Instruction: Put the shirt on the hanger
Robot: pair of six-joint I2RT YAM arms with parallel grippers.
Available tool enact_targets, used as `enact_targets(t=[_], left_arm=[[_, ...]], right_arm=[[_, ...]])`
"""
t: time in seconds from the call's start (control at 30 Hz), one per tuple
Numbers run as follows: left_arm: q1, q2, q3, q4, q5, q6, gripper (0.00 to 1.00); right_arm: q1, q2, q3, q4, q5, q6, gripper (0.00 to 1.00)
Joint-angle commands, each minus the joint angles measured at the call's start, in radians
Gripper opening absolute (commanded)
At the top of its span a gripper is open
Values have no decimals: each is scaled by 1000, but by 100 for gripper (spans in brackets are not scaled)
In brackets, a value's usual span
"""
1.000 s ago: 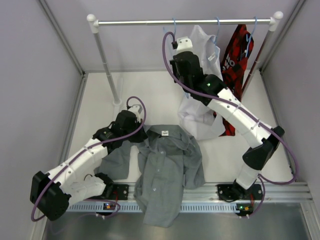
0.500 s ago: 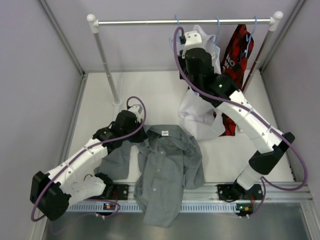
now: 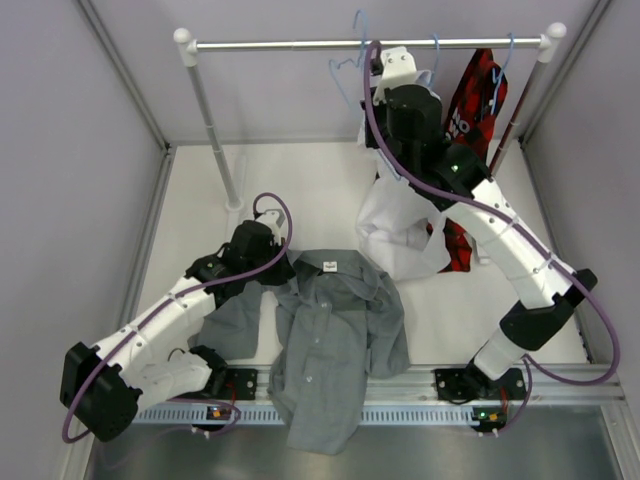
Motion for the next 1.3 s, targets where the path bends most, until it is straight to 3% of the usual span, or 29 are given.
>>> enact_targets(t=[0.0,0.43,0.9,1.07,1.27], left_arm=[[3,-17,3,12,13,-6,0],[2,-18,9,12,1,-6,0],[3,8,84,12,-38,-84,0],[2,14,106,11,-70,-75,0],[3,19,121,9,-53,-57,0]], right_arm=[[-12,-73,47,91,-50,-19,0],[-21,-153,-22,68,-106,-33,0],[-21,-574,-460,-63,-428,29,0],[-20,-753,-617,-203,-708,46,0],[-20,-938,-853,-223,-817,79,0]])
